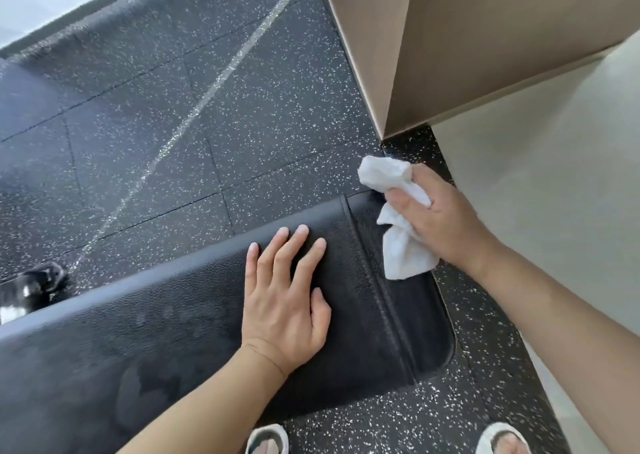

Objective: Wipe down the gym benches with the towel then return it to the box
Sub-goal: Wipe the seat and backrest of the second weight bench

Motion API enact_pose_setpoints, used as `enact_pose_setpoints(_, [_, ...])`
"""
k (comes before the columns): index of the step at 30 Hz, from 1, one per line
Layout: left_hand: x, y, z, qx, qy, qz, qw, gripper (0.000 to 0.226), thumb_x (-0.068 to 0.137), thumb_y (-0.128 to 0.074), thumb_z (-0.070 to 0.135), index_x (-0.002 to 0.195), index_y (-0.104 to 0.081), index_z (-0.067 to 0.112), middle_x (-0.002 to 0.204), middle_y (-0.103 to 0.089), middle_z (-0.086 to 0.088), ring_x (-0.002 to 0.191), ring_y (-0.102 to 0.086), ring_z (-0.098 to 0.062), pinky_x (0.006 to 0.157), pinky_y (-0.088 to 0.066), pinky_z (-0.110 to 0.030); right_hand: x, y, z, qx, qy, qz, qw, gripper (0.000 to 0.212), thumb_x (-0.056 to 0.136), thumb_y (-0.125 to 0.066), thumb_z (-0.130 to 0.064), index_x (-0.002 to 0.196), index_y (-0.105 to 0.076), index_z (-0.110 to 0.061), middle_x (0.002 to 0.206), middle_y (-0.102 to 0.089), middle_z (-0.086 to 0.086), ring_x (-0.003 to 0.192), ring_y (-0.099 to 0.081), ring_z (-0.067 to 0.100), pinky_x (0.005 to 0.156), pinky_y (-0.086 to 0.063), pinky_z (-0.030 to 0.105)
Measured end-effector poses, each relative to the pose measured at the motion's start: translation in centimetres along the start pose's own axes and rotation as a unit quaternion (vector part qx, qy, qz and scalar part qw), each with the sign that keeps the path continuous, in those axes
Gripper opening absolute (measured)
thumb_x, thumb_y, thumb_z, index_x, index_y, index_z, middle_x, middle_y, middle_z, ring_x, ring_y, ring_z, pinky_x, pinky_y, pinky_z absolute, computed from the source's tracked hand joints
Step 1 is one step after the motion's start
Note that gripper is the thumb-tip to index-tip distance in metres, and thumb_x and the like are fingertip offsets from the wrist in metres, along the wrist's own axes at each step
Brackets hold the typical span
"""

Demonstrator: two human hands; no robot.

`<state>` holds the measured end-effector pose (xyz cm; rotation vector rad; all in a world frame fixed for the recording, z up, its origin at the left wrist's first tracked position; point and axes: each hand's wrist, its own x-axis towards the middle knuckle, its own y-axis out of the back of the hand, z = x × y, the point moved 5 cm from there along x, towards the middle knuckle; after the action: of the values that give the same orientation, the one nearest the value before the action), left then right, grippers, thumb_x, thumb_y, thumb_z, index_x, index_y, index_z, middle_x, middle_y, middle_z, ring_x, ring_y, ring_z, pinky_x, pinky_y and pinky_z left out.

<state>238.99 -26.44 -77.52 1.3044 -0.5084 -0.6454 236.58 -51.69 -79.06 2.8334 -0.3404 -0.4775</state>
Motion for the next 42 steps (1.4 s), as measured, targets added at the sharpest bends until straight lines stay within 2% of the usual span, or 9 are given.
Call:
enact_pose_setpoints(6, [-0.1, 0.3, 0.1, -0.019, 0.006, 0.002, 1.0, 0.063, 0.086, -0.048, 0.031, 0.148, -0.05, 0.021, 0.161, -0.04, -0.005, 0.153, -0.032, -0.033, 0.126, -0.017, -0.06, -10.4, -1.7, 4.9, 0.068, -0.129, 0.1, 0.984, 0.028, 0.105, -0.049, -0.055, 0.132, -0.054, -0.048, 0.117, -0.068, -0.022, 0.106, -0.063, -0.007, 0.089, -0.049, 0.028])
enact_pose_setpoints(11, [-0.2, 0.9, 0.8, -0.029, 0.01, -0.009, 0.999, 0.06, 0.089, -0.043, 0.03, 0.148, -0.049, 0.017, 0.161, -0.04, -0.008, 0.153, -0.03, -0.034, 0.126, -0.016, -0.06, -15.3, -4.1, 5.4, 0.132, -0.13, 0.254, 0.949, 0.023, 0.108, -0.052, -0.042, 0.13, -0.057, -0.04, 0.123, -0.064, -0.017, 0.108, -0.06, -0.01, 0.089, -0.045, 0.012])
enact_pose_setpoints(13, [-0.4, 1.1, 1.0, -0.033, 0.01, -0.008, 0.999, 0.061, 0.09, -0.042, 0.028, 0.149, -0.048, 0.016, 0.161, -0.039, -0.008, 0.152, -0.03, -0.034, 0.126, -0.016, -0.059, -16.5, -5.2, 5.3, 0.14, -0.122, 0.347, 0.919, 0.02, 0.108, -0.054, -0.035, 0.127, -0.059, -0.031, 0.121, -0.062, -0.011, 0.105, -0.058, -0.011, 0.082, -0.04, 0.001])
enact_pose_setpoints(17, [-0.5, 0.9, 1.1, -0.027, 0.009, 0.014, 1.0, 0.06, 0.091, -0.044, 0.025, 0.15, -0.047, 0.017, 0.161, -0.038, -0.007, 0.151, -0.03, -0.032, 0.126, -0.016, -0.056, -18.5, -7.3, 5.4, 0.163, -0.13, 0.502, 0.84, 0.017, 0.108, -0.053, -0.029, 0.12, -0.06, -0.02, 0.116, -0.058, -0.008, 0.104, -0.056, -0.006, 0.085, -0.039, 0.004])
enact_pose_setpoints(22, [-0.7, 0.3, 0.7, -0.017, -0.008, 0.046, 0.999, 0.057, 0.093, -0.045, 0.021, 0.15, -0.046, 0.018, 0.16, -0.039, -0.004, 0.147, -0.034, -0.034, 0.124, -0.021, -0.053, -21.1, -13.7, 4.1, 0.196, -0.136, 0.636, 0.734, 0.017, 0.107, -0.05, -0.022, 0.123, -0.052, -0.016, 0.123, -0.047, -0.004, 0.119, -0.051, 0.017, 0.104, -0.044, 0.035])
enact_pose_setpoints(27, [-0.7, -0.1, 0.6, -0.018, -0.007, 0.056, 0.998, 0.058, 0.092, -0.039, 0.024, 0.149, -0.046, 0.019, 0.159, -0.04, -0.004, 0.141, -0.037, -0.036, 0.121, -0.023, -0.053, -21.5, -20.2, 1.5, 0.223, -0.13, 0.692, 0.674, 0.039, 0.107, -0.046, -0.021, 0.142, -0.045, -0.005, 0.141, -0.041, 0.007, 0.134, -0.044, 0.028, 0.113, -0.039, 0.047])
enact_pose_setpoints(35, [-0.5, 0.1, 0.9, 0.007, -0.011, 0.067, 0.998, 0.059, 0.09, -0.034, 0.025, 0.146, -0.049, 0.01, 0.152, -0.043, -0.019, 0.128, -0.042, -0.047, 0.112, -0.03, -0.056, -22.2, -26.5, -0.2, 0.287, -0.128, 0.648, 0.694, 0.047, 0.104, -0.043, -0.025, 0.149, -0.045, -0.013, 0.152, -0.038, 0.003, 0.142, -0.042, 0.028, 0.119, -0.032, 0.039])
enact_pose_setpoints(39, [-0.5, 0.0, 0.9, 0.002, -0.019, 0.067, 0.998, 0.063, 0.087, -0.031, 0.028, 0.144, -0.049, 0.008, 0.152, -0.042, -0.02, 0.127, -0.042, -0.049, 0.111, -0.029, -0.051, -22.1, -22.7, 1.3, 0.316, -0.109, 0.65, 0.682, 0.045, 0.105, -0.044, -0.026, 0.15, -0.041, -0.017, 0.149, -0.037, 0.001, 0.14, -0.041, 0.023, 0.118, -0.032, 0.037])
enact_pose_setpoints(42, [-0.3, -0.2, 0.4, 0.009, -0.017, 0.071, 0.997, 0.061, 0.088, -0.033, 0.025, 0.144, -0.048, 0.008, 0.151, -0.043, -0.02, 0.127, -0.042, -0.048, 0.11, -0.027, -0.048, -20.9, -15.8, 4.4, 0.296, -0.117, 0.654, 0.686, 0.037, 0.102, -0.049, -0.016, 0.137, -0.053, -0.003, 0.135, -0.048, 0.012, 0.124, -0.048, 0.027, 0.11, -0.039, 0.044])
